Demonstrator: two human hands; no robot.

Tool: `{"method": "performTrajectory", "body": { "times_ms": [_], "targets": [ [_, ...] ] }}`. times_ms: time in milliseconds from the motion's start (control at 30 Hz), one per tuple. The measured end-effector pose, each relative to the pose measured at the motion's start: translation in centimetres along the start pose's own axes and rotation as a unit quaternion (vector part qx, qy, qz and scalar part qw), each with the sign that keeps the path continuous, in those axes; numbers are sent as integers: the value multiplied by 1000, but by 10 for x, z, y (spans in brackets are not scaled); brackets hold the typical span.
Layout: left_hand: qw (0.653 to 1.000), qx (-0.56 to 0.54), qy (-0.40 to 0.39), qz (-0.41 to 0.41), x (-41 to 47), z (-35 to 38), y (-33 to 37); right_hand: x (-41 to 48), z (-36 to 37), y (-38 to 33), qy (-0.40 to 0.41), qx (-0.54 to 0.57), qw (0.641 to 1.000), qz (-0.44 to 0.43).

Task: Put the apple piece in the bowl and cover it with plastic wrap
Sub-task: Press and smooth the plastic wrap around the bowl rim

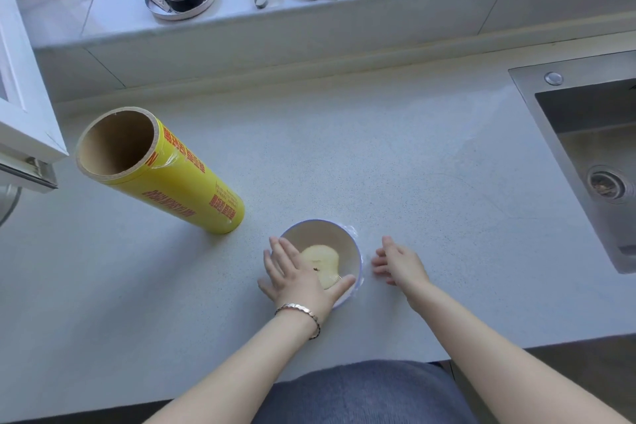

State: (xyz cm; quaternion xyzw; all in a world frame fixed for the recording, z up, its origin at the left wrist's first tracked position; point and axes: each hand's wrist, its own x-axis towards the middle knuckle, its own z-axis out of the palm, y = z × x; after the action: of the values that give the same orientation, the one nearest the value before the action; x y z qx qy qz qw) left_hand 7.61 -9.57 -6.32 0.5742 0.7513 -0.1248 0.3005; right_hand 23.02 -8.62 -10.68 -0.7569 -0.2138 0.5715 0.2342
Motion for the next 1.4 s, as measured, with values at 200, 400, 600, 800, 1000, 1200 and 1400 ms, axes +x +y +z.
{"method": "performTrajectory", "body": {
  "times_ms": [200,400,600,800,1000,1200,1400],
  "targets": [
    [991,68,19,116,4,-19,-21,-13,8,0,-145,59,981,112],
    [939,231,-39,253,26,-28,-16,-4,24,-21,-123,108,985,47],
    [946,234,-12,222,27,-13,-13,1,25,-28,17,194,981,-4],
    [941,242,-13,237,28,-12,-12,9,29,-37,33,39,998,-44],
    [944,234,-9,231,28,-10,-13,7,22,-34,-5,-83,989,-122],
    [945,232,-16,230,29,-11,-14,4,11,-30,-1,5,977,-211],
    [945,239,-21,222,28,-12,-12,7,6,-15,41,-2,972,-233]
  ]
}}
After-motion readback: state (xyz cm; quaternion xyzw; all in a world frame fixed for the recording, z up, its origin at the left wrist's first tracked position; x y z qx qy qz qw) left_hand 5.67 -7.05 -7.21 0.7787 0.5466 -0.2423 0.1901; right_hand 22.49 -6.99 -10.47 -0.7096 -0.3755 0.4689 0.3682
